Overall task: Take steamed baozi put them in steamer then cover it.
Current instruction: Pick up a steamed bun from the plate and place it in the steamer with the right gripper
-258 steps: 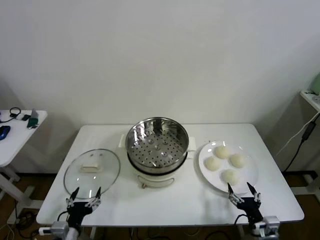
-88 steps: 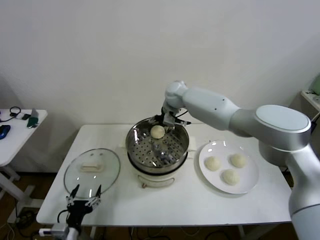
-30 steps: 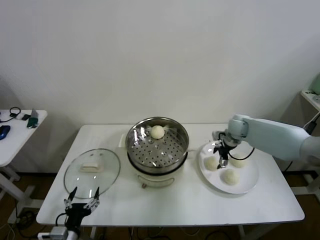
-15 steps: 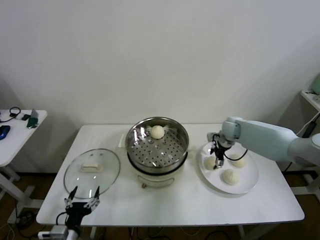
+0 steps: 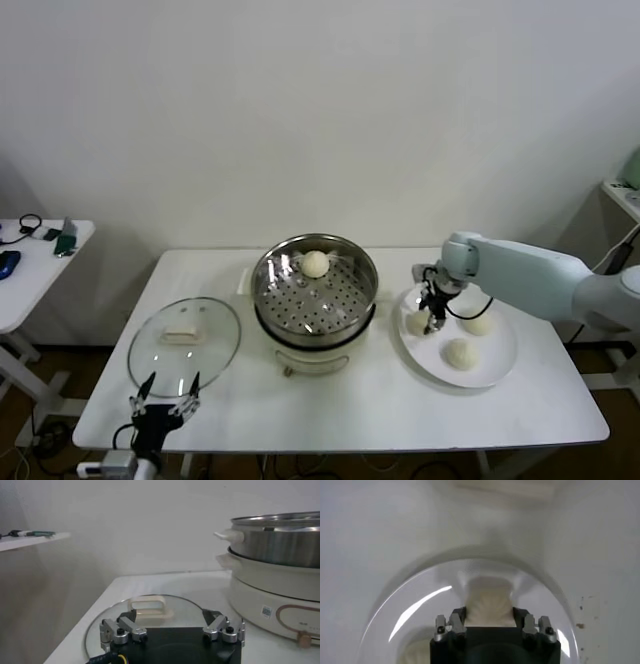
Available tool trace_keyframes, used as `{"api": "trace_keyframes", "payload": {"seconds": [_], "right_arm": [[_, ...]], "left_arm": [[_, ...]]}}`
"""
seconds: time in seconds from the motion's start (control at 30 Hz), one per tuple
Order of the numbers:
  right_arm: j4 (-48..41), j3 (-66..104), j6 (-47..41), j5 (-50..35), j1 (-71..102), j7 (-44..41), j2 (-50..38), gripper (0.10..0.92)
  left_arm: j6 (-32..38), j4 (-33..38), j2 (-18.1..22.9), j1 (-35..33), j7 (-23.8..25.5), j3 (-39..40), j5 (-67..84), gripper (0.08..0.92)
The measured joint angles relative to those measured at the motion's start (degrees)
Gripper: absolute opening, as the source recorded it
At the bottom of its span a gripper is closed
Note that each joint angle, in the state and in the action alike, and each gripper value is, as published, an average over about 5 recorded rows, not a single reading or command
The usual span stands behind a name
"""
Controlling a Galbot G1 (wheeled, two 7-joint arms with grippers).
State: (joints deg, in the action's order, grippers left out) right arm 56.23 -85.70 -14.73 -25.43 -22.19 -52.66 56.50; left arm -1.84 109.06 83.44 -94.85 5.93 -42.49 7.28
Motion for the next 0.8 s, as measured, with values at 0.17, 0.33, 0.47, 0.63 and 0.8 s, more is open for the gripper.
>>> {"api": "trace_keyframes", "payload": {"seconds": [0.17,0.33,0.47,0.63,0.8], "right_arm": [[2.05,-2.77,1.06,-2.19,-6.69,-1.97,-0.26,0.636],[3.97,-6.46,1.8,-6.55,-16.2,-4.45,0.53,0.636],[5.86,-7.97,1.68,-11.06,-23.61,-5.57,1.83,0.636],[9.1,-7.26,0.35,-17.0,-29.62,-5.7,4.76,0.638],[11.31,-5.18,-1.34,-21.39,-31.75,-4.78,9.27,0.638]], "left_arm": [[-0.35,0.17,0.02,0.24,-0.1,-0.07,-0.01,0.823],[-0.57,0.53,-0.08,0.64,-0.1,-0.07,0.22,0.823],[-0.53,0.65,-0.28,0.95,-0.09,0.17,0.47,0.823],[-0.46,1.14,-0.47,1.09,-0.03,0.41,0.72,0.823],[-0.19,1.57,-0.76,0.81,-0.03,0.22,0.98,0.823]]}}
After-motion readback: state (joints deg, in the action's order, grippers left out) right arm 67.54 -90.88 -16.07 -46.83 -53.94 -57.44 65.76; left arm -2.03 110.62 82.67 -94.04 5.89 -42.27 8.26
